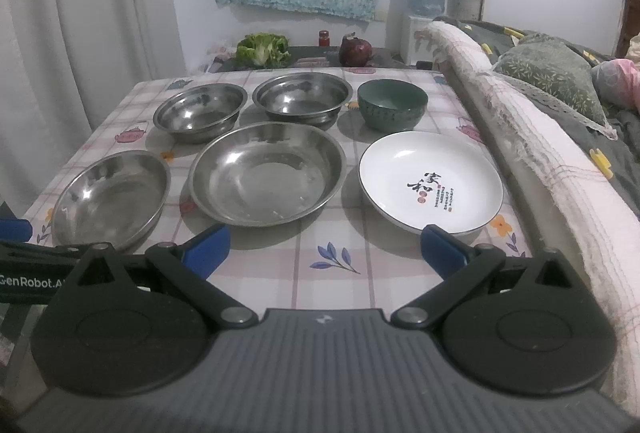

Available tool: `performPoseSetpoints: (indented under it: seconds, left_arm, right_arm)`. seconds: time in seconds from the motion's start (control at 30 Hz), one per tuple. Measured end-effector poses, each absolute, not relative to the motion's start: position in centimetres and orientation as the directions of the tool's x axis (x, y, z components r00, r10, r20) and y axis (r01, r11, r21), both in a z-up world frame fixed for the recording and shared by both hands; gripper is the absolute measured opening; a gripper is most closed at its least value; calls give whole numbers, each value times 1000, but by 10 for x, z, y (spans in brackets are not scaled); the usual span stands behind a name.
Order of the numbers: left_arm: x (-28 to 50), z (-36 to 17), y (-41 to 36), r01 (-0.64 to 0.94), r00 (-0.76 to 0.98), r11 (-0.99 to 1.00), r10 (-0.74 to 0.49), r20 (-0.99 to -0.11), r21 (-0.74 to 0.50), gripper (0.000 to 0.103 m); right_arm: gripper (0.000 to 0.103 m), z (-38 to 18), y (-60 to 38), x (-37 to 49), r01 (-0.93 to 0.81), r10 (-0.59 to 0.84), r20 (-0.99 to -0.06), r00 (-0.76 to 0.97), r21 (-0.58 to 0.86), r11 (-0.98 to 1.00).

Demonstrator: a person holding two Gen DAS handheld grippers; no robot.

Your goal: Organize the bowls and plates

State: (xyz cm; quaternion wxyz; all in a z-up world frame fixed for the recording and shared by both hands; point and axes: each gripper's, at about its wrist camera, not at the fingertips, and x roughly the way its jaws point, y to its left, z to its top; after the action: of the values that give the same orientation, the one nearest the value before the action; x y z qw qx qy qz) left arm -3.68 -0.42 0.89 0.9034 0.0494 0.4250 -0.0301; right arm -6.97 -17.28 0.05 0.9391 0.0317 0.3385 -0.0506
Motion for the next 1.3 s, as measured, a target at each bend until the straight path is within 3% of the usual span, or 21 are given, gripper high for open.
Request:
performPoseSetpoints:
  seconds: [1.3]
  left_arm:
    - [-33, 2, -6, 87, 626, 992, 20, -779, 96, 103]
  right_arm:
    - [102, -13, -170, -63, 116, -107, -662, 742, -30, 993]
